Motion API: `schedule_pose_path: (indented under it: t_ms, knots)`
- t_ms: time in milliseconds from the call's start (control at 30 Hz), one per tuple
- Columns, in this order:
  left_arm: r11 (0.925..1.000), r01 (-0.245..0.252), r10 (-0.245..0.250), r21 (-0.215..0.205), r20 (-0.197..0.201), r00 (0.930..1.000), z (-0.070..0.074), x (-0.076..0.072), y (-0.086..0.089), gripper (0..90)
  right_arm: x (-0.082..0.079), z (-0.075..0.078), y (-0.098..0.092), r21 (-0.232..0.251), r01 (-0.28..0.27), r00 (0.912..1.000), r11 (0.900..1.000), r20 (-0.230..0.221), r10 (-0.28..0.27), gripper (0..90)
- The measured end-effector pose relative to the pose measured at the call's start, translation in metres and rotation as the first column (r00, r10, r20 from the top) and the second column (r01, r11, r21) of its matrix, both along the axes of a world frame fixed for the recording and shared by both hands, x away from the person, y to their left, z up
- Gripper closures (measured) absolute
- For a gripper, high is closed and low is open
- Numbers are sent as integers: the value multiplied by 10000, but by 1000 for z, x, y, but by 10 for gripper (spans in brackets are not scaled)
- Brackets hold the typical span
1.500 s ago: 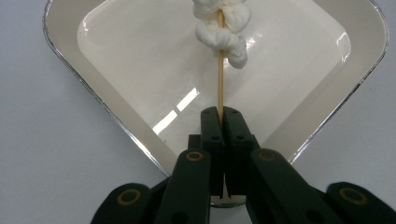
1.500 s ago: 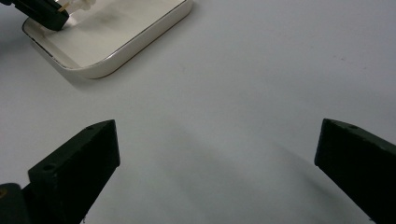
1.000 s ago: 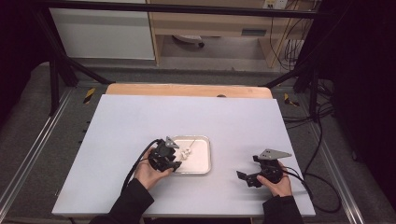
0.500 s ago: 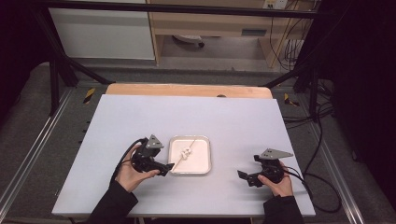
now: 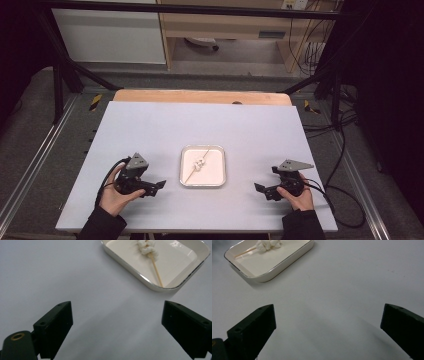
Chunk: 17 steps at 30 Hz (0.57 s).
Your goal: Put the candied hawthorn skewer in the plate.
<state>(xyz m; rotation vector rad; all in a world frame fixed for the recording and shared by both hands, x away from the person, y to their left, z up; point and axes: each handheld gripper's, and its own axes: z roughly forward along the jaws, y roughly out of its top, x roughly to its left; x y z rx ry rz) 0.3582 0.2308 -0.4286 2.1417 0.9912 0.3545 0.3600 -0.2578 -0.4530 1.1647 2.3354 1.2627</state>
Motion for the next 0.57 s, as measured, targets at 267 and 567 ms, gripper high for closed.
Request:
schedule_pose_path:
  t_ms: [267, 567]
  knots:
    - [9990, -368, 372, -249, 177, 9992, -12, -9, 25, 82, -1, -2, -2, -122, -2, 10000, 9999, -76, 1, 6]
    - [9983, -493, 499, -299, 180, 9986, -18, -11, 36, 69, -2, -4, -3, -86, -28, 9999, 10000, -149, 27, 6]
